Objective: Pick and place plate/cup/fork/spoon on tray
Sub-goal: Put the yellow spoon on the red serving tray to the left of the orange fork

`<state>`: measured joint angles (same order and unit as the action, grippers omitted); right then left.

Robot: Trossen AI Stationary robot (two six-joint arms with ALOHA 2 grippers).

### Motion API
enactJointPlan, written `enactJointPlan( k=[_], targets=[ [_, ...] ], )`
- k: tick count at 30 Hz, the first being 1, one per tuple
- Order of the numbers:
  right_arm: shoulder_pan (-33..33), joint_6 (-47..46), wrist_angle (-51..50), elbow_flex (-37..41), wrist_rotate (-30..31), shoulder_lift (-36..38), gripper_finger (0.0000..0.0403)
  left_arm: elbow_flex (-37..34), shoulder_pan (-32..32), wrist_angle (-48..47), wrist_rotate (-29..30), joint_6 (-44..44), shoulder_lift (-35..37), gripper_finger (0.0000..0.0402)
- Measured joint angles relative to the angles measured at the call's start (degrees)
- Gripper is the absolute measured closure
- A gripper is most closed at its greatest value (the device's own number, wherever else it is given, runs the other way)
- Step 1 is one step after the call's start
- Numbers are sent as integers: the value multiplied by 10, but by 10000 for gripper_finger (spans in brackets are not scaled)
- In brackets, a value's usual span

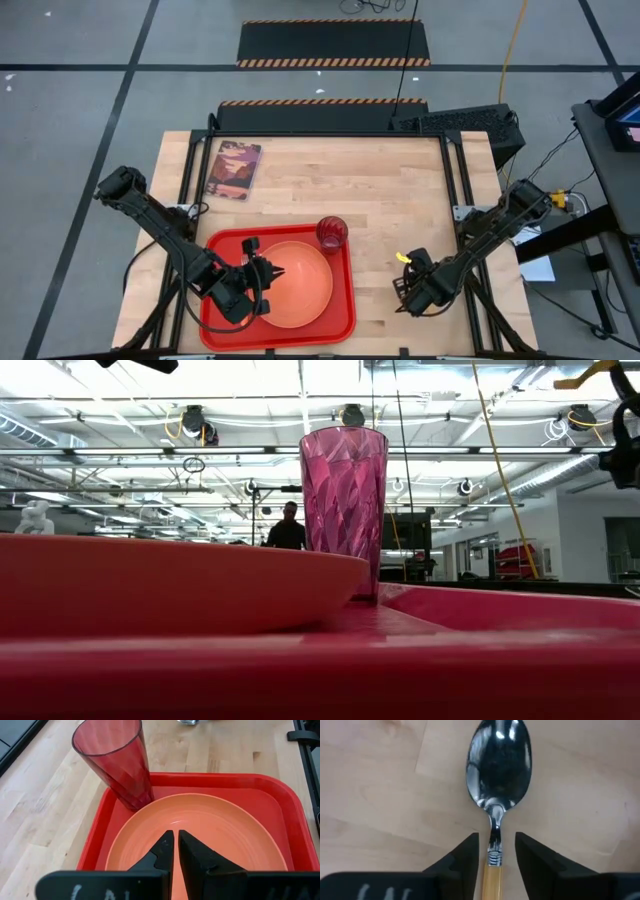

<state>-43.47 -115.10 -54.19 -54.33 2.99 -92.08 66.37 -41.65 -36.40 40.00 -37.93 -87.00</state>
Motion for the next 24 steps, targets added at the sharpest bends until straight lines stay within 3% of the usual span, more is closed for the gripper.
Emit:
enactJointPlan(
  k=[13, 18, 24],
  targets=[
    [-24, -27, 33, 20, -1, 0, 286, 0, 0, 0, 0, 1, 0, 371],
    [-24, -27, 96, 56, -1, 4, 313, 0, 0, 1, 0, 1, 0, 371],
    [-23, -17, 97, 60, -3, 6, 366, 0, 0, 2, 0, 1, 0, 371]
  ],
)
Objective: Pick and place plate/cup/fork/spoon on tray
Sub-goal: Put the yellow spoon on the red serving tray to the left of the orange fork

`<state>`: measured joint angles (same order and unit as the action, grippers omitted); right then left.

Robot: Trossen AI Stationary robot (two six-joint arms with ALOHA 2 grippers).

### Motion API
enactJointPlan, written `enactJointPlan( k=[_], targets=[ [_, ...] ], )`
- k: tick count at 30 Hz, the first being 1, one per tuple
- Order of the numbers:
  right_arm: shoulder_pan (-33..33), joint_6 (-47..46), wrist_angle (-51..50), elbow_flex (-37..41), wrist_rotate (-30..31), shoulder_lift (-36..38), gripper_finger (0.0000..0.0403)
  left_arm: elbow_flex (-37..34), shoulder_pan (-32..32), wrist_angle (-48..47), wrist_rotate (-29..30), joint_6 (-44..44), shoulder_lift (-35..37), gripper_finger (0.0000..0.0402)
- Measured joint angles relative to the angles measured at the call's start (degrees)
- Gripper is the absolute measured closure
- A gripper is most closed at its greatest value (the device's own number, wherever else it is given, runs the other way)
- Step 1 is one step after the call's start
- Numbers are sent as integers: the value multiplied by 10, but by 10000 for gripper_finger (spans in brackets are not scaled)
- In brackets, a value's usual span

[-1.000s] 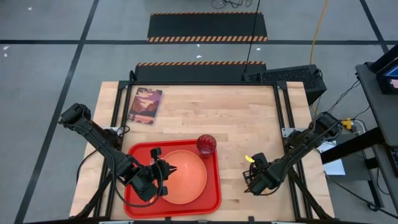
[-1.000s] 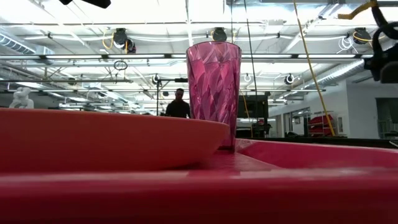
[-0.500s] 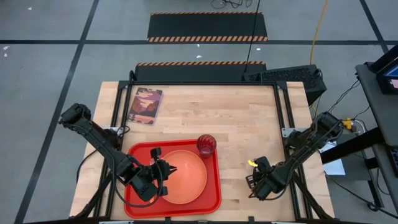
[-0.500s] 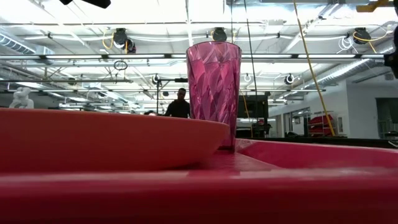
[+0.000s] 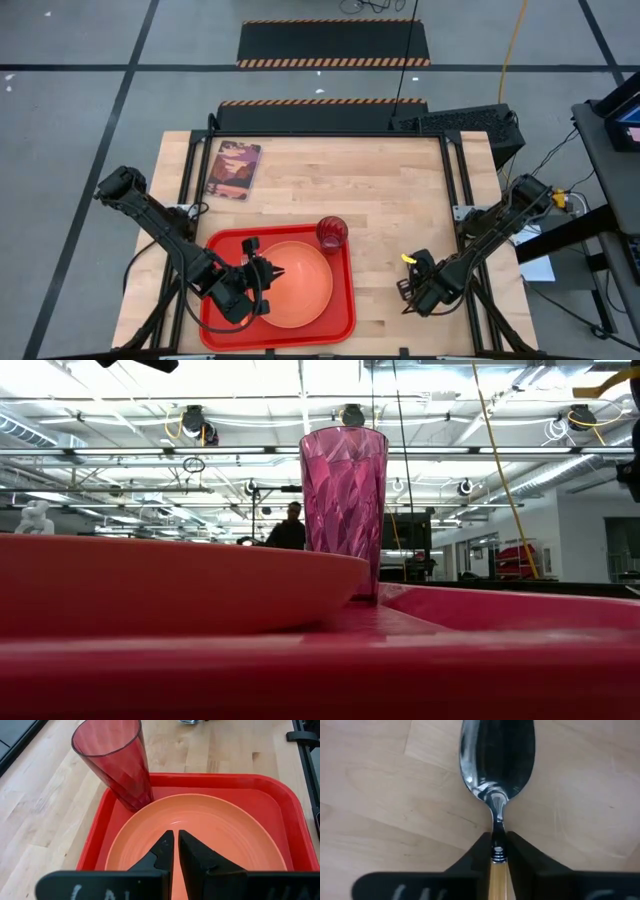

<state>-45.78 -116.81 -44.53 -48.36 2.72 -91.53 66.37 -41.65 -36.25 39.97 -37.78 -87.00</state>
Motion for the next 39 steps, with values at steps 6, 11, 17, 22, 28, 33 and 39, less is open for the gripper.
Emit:
enactJointPlan(
  k=[6, 11, 17, 22, 28, 33, 39],
  targets=[
    [0, 14, -7, 1, 33, 6, 388, 0, 0, 2, 0, -2, 0, 371],
    [0, 22, -14, 4, 131, 24, 375, 0, 8, 12, 0, 0, 0, 371],
    [0, 76, 21, 2, 257, 51, 380, 0, 30, 53, 5, 21, 0, 371],
    [1, 151, 76, 1, 345, 79, 380, 0, 42, 101, 6, 27, 0, 366],
    [0, 258, 141, 1, 421, 125, 379, 0, 41, 173, 6, 60, 0, 316],
    [-1, 399, 258, 1, 475, 155, 379, 0, 37, 286, 11, 123, -35, 261],
    [-1, 592, 430, 1, 549, 162, 379, 1, 37, 484, 21, 263, -112, 214]
  ],
)
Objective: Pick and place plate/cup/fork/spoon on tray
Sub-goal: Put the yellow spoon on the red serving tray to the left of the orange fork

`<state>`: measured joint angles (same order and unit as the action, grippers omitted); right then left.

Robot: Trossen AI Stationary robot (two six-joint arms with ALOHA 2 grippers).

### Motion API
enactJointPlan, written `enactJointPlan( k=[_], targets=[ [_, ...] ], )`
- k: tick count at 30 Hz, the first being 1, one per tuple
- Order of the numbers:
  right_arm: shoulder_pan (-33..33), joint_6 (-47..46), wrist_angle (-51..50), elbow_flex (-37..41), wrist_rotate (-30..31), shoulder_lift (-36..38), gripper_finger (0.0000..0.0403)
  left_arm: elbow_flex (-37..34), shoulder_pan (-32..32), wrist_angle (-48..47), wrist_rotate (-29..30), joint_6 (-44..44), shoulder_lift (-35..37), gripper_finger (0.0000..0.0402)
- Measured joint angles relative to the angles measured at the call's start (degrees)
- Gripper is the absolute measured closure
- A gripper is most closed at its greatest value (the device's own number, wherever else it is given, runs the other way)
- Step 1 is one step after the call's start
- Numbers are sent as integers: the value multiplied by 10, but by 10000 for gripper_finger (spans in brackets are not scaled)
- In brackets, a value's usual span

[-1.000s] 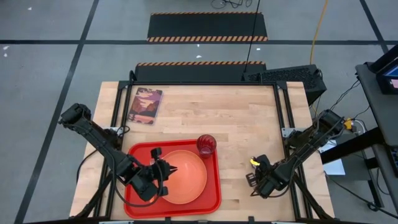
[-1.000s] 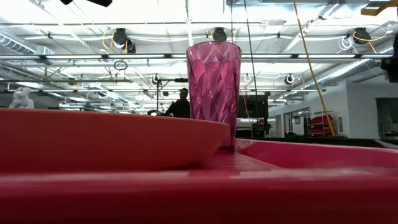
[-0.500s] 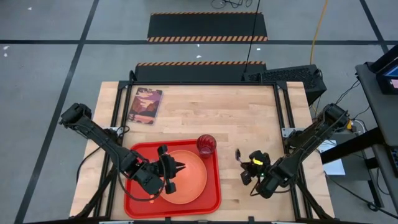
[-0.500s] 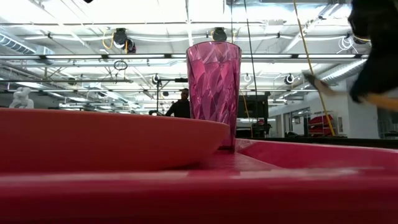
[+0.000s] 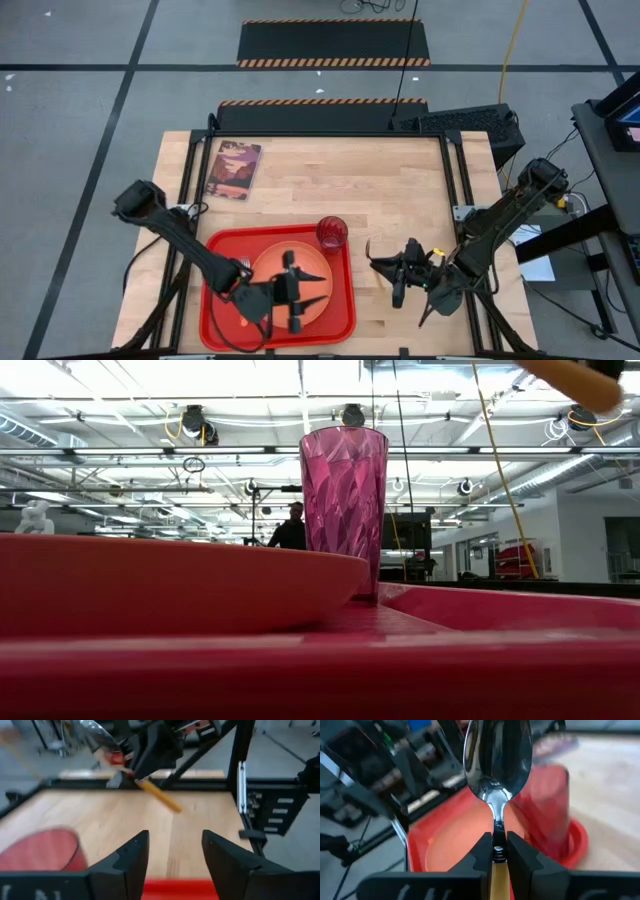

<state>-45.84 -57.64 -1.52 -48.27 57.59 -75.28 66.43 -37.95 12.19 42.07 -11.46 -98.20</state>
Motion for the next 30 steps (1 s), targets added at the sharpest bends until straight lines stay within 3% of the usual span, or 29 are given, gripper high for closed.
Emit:
enactJointPlan(
  k=[6, 15, 20, 30],
  targets=[
    [0, 138, 147, 0, 70, -26, 379, 0, 1, 137, 50, 63, -48, 189],
    [25, 340, 398, 0, 73, -94, 379, 0, 20, 173, 80, 29, -91, 188],
    [42, 392, 488, 0, 70, -129, 379, 0, 33, 178, 70, 17, -95, 188],
    [71, 427, 545, 0, 32, -138, 380, 0, 48, 170, 60, 4, -95, 188]
  ],
)
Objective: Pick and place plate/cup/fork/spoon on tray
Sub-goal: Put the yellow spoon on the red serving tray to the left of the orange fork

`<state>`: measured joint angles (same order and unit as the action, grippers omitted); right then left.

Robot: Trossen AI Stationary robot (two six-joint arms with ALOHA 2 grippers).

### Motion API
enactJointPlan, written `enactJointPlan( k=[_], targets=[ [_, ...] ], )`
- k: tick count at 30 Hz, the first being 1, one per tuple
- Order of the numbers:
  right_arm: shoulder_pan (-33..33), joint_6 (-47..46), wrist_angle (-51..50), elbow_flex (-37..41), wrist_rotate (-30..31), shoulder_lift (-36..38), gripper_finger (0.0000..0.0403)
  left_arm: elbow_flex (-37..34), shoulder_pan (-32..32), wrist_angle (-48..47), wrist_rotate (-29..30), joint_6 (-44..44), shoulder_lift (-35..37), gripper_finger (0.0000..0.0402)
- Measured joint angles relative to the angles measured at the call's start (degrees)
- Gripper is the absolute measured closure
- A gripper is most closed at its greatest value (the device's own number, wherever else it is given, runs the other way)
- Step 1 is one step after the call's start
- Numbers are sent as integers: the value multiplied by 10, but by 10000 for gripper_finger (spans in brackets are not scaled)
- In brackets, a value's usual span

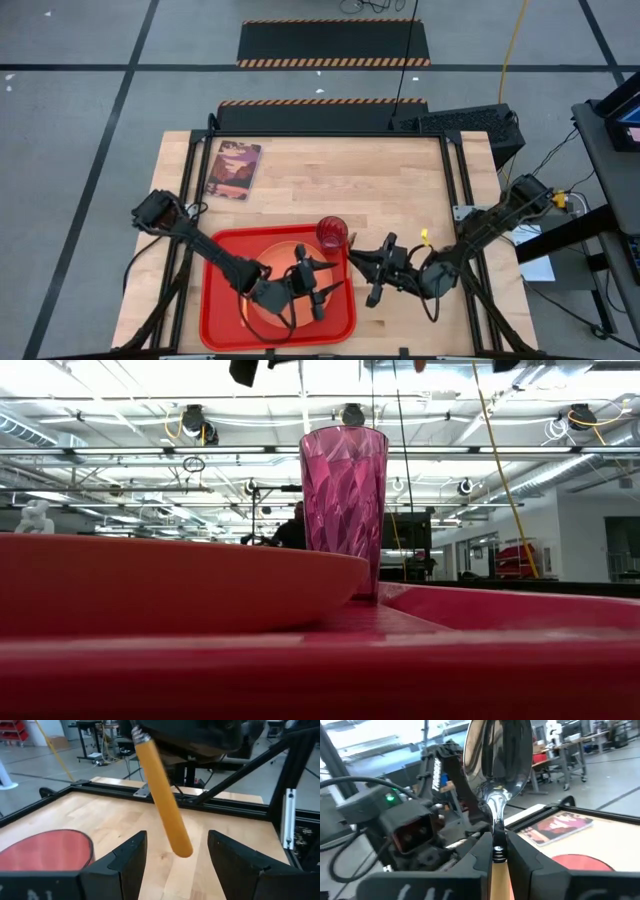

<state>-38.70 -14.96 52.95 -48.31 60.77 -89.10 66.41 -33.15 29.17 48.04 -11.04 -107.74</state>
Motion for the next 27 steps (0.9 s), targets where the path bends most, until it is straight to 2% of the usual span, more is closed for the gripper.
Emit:
enactJointPlan(
  k=[5, 16, 22, 27],
  targets=[
    [18, 7, 8, 0, -39, 0, 380, 0, 11, -7, -7, -21, 0, 188],
    [33, 11, 8, 0, -56, 0, 379, 0, 27, -7, -22, -33, 0, 195],
    [35, 12, 12, 0, -56, 0, 378, 0, 44, -9, -73, -61, 0, 257],
    [34, 14, 10, 0, -56, 0, 378, 0, 46, -19, -74, -101, 0, 329]
  ],
)
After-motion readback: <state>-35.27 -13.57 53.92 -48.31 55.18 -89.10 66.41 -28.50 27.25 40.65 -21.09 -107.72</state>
